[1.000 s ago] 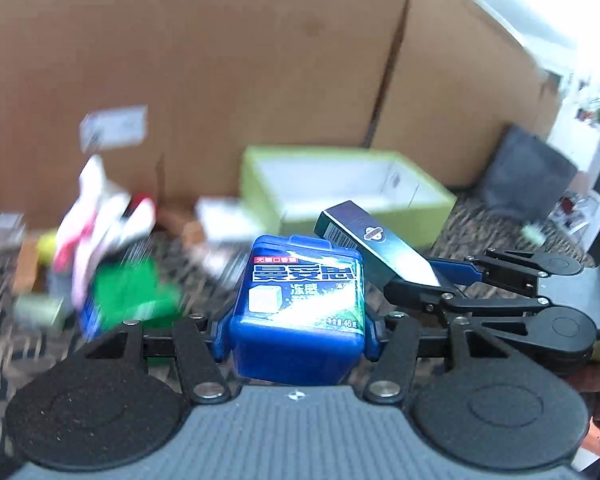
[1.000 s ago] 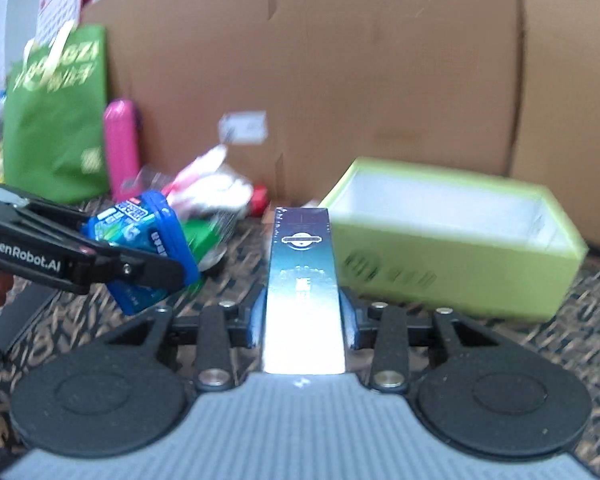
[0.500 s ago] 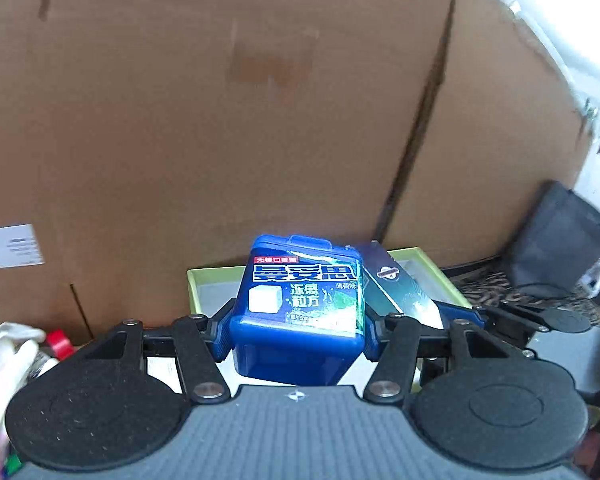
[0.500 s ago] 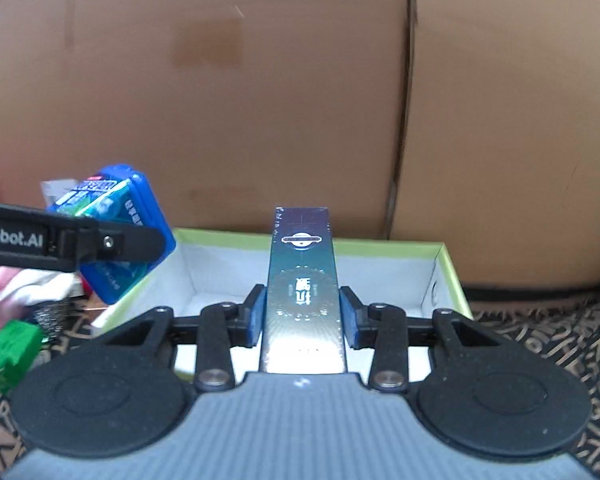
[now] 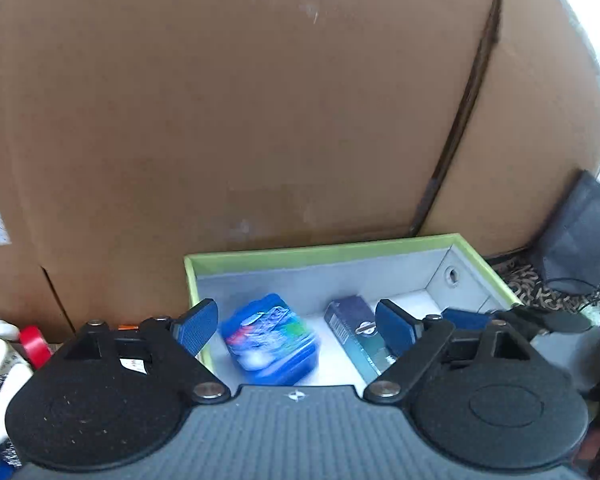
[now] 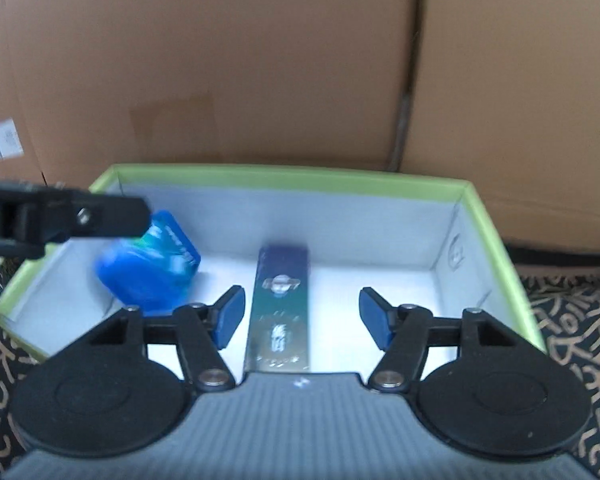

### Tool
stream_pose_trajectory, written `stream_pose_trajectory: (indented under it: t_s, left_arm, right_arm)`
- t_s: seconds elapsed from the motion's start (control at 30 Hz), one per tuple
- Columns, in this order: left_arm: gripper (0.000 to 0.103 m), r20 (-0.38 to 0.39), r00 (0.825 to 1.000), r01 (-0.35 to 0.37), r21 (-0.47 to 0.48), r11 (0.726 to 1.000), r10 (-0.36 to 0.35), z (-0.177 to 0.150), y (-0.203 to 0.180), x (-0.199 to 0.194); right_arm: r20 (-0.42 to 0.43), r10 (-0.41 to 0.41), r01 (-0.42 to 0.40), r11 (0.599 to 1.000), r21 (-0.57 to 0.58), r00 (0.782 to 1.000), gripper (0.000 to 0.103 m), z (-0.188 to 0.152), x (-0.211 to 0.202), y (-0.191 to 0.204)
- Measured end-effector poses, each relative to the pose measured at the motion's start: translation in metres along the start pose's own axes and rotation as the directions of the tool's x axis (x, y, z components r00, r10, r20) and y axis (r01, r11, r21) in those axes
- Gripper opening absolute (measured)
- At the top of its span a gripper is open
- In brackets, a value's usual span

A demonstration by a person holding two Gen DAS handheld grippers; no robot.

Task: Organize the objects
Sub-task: 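Carry both items to the lime-green box and release them inside, then grasp a green box with the left gripper while the right grasps another green box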

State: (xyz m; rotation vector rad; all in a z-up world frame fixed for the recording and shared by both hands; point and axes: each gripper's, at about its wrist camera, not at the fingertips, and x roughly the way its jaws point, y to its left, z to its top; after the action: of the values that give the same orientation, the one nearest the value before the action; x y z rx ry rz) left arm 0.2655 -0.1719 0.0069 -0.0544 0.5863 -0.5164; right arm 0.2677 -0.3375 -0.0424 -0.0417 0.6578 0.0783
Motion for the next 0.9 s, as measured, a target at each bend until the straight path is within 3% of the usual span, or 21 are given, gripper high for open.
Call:
stream_pose_trajectory:
  t_s: [0.13,0.27,0.7,0.9]
  left_arm:
    - [0.090,0.073,0.997,-0.010,0.017,1.000,0.009,0.004,-0.001,-0.040]
    - [0.093,0.097,0.993,-0.070,0.035,0.997,0.066,-0.009,-0.004,-0.085]
    - [0.093,0.056,0.979,-0.196,-0.028,0.980,0.198,-0.101,0.026,-0.181]
    - [0.093,0.015,0.962,-0.269,-0.089,0.959,0.272,-0.137,0.056,-0.199]
  right_arm:
    - [0.136,-0.018,0.017,1.000,0.008,0.990,0.090,0.002,-0.053,-0.007]
    - [0.237,-0.010,0.014,1.000,-0.013,0.971,0.101,-0.009,-0.107,-0.002]
    - [0.337,0.119,-0.095,0.992,-0.088,0.934,0.103,-0.088,-0.217,0.057]
    - [0.277,0.189,-0.177,0.982,-0.066,0.942,0.103,-0.110,-0.204,0.098]
